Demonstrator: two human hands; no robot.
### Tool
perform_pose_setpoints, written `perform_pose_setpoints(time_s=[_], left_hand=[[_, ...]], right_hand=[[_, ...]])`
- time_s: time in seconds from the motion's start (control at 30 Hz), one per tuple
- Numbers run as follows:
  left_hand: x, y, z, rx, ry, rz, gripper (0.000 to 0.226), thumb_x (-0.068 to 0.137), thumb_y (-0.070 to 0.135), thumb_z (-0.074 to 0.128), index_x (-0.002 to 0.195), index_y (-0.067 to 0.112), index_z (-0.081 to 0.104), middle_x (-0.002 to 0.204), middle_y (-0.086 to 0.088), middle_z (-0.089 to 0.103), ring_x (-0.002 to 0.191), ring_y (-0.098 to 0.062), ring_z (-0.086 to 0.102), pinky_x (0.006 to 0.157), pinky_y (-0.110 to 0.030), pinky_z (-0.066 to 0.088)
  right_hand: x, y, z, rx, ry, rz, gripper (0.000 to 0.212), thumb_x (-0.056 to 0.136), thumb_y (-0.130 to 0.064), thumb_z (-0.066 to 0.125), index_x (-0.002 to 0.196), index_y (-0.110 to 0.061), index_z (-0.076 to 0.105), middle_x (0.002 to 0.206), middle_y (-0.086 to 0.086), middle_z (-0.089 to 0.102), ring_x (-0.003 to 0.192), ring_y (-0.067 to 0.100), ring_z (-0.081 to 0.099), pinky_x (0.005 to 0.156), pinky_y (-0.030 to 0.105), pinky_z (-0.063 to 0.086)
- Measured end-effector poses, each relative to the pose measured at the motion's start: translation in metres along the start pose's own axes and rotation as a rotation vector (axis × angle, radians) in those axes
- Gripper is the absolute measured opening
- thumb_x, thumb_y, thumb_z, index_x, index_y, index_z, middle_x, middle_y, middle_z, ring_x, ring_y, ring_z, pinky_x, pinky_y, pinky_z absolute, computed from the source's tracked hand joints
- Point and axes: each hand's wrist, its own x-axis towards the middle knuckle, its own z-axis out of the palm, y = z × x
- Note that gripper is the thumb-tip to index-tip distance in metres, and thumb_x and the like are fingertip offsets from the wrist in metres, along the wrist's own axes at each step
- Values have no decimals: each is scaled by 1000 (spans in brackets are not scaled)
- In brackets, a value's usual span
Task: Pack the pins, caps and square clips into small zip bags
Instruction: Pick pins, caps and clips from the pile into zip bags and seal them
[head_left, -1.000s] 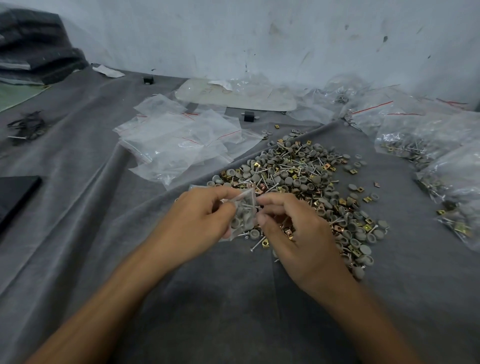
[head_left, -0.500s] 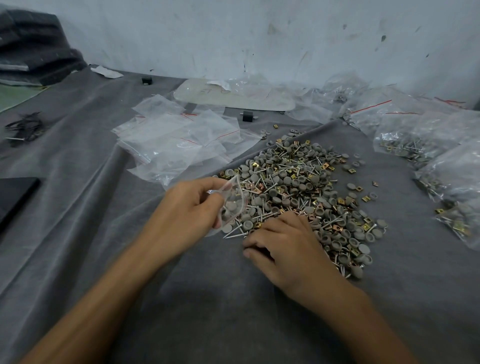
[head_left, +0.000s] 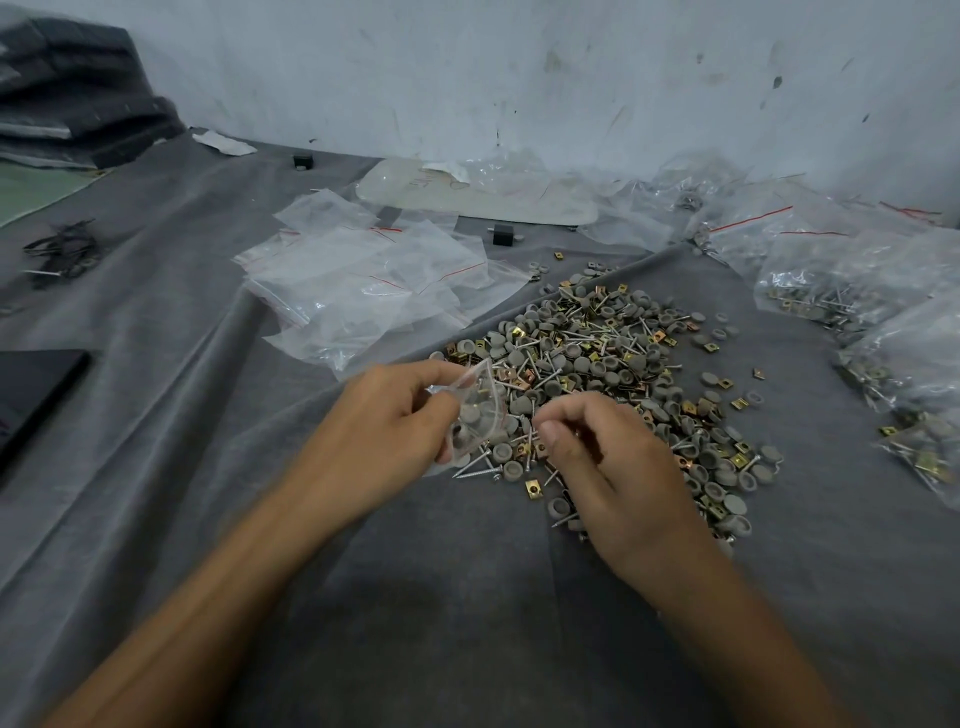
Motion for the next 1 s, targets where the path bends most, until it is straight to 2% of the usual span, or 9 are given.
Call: perform_pose_setpoints(time_s=[0.13, 0.23, 0.37, 0.53, 0.63, 0.7, 0.83, 0.93, 1.0], left_hand=[[-2, 0, 4, 33, -98, 63, 32, 97, 27, 49, 104, 52, 67, 63, 6, 72, 53, 0, 59, 54, -23, 46], [-4, 2, 5, 39, -134, 97, 41, 102, 19, 51, 101, 58, 64, 63, 4, 71, 52, 2, 58, 51, -18, 42], [-3, 3, 5, -13, -148, 100, 35, 100, 20, 50, 110, 49, 68, 62, 5, 71, 54, 1, 57, 53, -18, 44], [2, -2, 3, -135, -62, 17, 31, 90, 37, 49, 107, 51, 71, 61, 1, 70, 56, -7, 58, 59, -28, 45], [7, -3, -1, -248, 71, -50, 33, 100, 20, 53, 94, 42, 76, 53, 1, 64, 45, -4, 49, 45, -18, 38], [8, -2, -3, -288, 130, -83, 33, 101, 9, 51, 95, 33, 74, 48, 2, 60, 39, -1, 45, 40, -13, 35], [7, 1, -3, -319, 147, -99, 29, 102, 6, 51, 103, 26, 72, 46, 2, 59, 36, 1, 44, 39, -11, 35], [7, 1, -3, -311, 147, -99, 29, 101, 7, 51, 103, 26, 72, 46, 2, 59, 38, 0, 44, 40, -12, 35], [6, 2, -3, -306, 140, -96, 29, 102, 8, 51, 102, 28, 73, 47, 2, 59, 39, 0, 45, 41, -12, 35]], right_hand=[[1, -8, -1, 544, -79, 102, 11, 98, -25, 56, 96, -25, 67, 72, -14, 57, 63, 1, 49, 57, 17, 43], [0, -8, 4, 621, -161, 143, 11, 99, -21, 57, 97, -24, 68, 71, -10, 56, 63, 5, 48, 55, 19, 42], [0, -5, 8, 484, -198, 113, 17, 101, -9, 58, 103, -22, 69, 80, 5, 64, 69, 5, 55, 61, 16, 44], [3, -5, 3, 440, -78, 106, 28, 100, -7, 58, 117, -28, 68, 101, -8, 74, 87, 5, 68, 71, 18, 51], [3, -3, 3, 340, 22, 135, 23, 100, -9, 60, 107, -30, 68, 95, -14, 72, 80, 12, 67, 66, 25, 54], [1, 0, 4, 136, -26, 80, 16, 99, -16, 62, 107, -27, 70, 93, -18, 69, 83, 5, 64, 70, 20, 50], [-4, 3, 18, -357, -164, -115, 21, 97, -23, 63, 116, -25, 71, 110, -8, 66, 102, 17, 54, 92, 37, 47], [-5, 2, 28, -451, -257, -119, 38, 99, -30, 58, 136, -26, 62, 125, -2, 56, 111, 20, 47, 98, 34, 43], [-4, 3, 29, -490, -245, -125, 38, 98, -30, 58, 136, -25, 62, 125, 1, 55, 110, 22, 48, 96, 36, 45]])
